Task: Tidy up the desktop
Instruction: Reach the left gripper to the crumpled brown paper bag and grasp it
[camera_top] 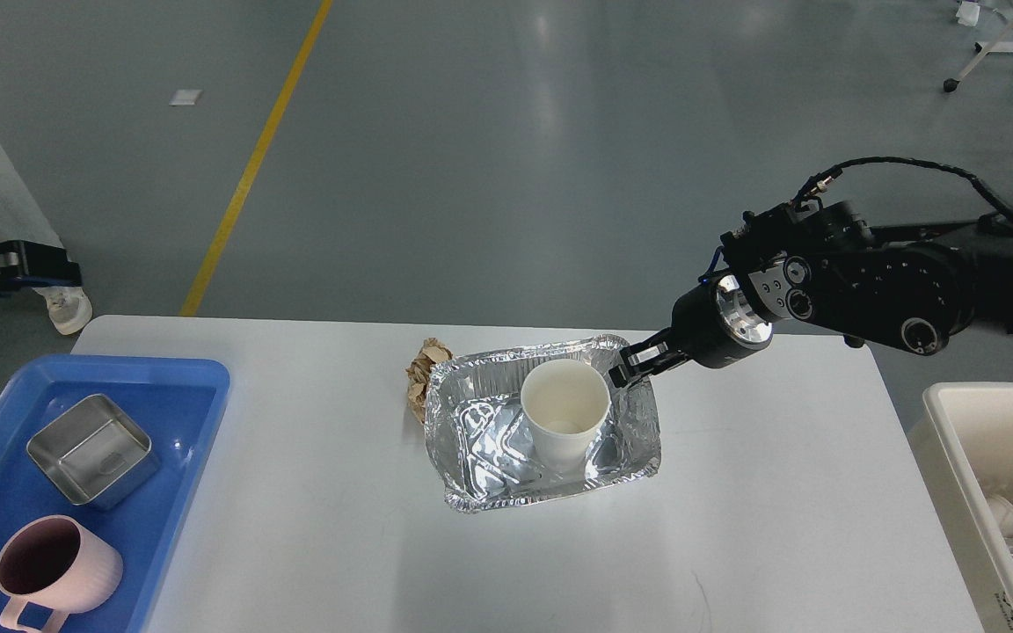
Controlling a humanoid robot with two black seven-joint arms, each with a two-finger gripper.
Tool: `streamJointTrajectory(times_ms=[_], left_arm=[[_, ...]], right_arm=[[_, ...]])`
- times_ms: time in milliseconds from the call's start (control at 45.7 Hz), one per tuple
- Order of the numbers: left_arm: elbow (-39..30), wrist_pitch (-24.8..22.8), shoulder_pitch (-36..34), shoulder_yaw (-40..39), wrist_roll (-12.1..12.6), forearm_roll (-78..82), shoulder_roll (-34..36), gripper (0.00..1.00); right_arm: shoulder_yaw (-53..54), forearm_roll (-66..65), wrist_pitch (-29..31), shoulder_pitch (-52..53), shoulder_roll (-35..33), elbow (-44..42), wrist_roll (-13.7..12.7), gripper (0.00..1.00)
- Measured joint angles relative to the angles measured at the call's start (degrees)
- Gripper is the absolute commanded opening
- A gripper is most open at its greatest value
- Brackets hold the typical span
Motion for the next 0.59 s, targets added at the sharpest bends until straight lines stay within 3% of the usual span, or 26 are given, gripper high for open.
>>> streamJointTrajectory(times_ms=[372,591], left_arm=[[15.6,18.5,5.4,4.2,0.9,1.7,-26.9,0.71],[25.7,23.8,10.0,4.3,0.8,7.4,-41.3,0.71]], right_arm=[[0.0,0.0,0.1,0.1,0.4,-0.1,0.0,0.0],[0.0,0.0,0.1,0.1,0.9,-0.4,0.0,0.0]])
